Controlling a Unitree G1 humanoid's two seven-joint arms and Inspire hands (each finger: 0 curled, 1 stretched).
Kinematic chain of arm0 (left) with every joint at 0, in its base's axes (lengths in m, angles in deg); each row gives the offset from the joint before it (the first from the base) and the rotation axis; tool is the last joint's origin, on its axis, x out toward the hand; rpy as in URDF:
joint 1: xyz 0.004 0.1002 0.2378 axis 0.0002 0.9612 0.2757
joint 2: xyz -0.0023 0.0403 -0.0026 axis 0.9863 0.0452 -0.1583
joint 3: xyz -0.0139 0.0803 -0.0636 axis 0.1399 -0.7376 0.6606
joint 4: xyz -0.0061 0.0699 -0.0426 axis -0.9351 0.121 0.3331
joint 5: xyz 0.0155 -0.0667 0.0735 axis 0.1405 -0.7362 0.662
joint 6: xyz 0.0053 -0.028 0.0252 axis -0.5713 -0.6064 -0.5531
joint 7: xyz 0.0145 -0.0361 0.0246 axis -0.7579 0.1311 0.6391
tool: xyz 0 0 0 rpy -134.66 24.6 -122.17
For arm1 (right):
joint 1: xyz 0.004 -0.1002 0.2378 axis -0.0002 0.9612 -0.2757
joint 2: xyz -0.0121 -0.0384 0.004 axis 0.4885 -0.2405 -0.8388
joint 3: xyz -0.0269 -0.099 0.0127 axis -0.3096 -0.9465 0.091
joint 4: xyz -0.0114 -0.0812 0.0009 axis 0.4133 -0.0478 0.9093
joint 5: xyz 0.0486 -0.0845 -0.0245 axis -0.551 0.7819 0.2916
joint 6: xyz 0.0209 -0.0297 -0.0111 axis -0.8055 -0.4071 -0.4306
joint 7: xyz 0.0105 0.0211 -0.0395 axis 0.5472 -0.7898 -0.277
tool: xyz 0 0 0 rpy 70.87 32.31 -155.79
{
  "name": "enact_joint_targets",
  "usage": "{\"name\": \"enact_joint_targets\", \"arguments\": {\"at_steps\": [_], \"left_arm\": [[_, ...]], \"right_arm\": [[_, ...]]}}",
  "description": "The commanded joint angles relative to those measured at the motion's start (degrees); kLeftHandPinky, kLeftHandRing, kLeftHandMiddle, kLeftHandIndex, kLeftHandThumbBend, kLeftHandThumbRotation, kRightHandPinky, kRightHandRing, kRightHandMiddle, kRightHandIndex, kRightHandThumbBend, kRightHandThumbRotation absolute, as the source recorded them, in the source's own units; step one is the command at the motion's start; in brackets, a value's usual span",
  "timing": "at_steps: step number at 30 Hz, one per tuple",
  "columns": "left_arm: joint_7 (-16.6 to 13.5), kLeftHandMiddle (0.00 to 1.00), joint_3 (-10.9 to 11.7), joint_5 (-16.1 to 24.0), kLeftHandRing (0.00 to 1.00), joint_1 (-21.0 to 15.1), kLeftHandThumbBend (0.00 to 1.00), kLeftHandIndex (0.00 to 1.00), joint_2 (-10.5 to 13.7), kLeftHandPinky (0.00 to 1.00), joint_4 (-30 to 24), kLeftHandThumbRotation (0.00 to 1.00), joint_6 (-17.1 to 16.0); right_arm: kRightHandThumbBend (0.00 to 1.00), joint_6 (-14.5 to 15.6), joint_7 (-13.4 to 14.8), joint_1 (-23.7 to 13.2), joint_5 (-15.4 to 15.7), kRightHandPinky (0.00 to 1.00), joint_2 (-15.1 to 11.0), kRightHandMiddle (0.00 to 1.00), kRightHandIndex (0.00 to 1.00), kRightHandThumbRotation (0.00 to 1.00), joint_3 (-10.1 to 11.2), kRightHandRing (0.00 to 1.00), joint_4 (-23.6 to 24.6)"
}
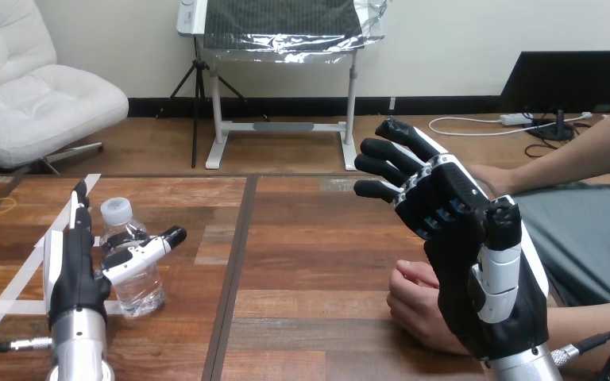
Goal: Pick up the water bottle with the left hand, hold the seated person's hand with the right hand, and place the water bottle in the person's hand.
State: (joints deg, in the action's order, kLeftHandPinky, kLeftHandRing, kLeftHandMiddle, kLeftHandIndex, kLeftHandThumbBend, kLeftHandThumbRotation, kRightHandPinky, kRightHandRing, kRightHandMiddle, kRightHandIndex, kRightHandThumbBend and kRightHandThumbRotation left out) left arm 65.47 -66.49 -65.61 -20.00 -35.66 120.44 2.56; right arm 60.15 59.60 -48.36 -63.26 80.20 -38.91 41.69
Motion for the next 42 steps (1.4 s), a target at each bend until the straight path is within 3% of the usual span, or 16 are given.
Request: {"name": "enact_joint_targets", "arguments": {"at_steps": [1,42], "left_arm": [[-0.35,1.00,-0.78,0.10,0.99,-5.82,0.93,1.00,0.45,0.94,0.40,0.21,-0.29],[-0.03,1.00,-1.17,0.18,1.00,-10.23,0.95,1.00,0.75,0.96,4.88,0.25,4.28]], "right_arm": [[0.74,-0.38,-0.05,-1.76,-0.34,0.76,0.06,0.83,0.86,1.00,0.64,0.83,2.15],[0.75,0.06,-0.09,-1.59,-0.50,0.76,0.14,0.83,0.86,1.00,0.35,0.83,2.60]]}}
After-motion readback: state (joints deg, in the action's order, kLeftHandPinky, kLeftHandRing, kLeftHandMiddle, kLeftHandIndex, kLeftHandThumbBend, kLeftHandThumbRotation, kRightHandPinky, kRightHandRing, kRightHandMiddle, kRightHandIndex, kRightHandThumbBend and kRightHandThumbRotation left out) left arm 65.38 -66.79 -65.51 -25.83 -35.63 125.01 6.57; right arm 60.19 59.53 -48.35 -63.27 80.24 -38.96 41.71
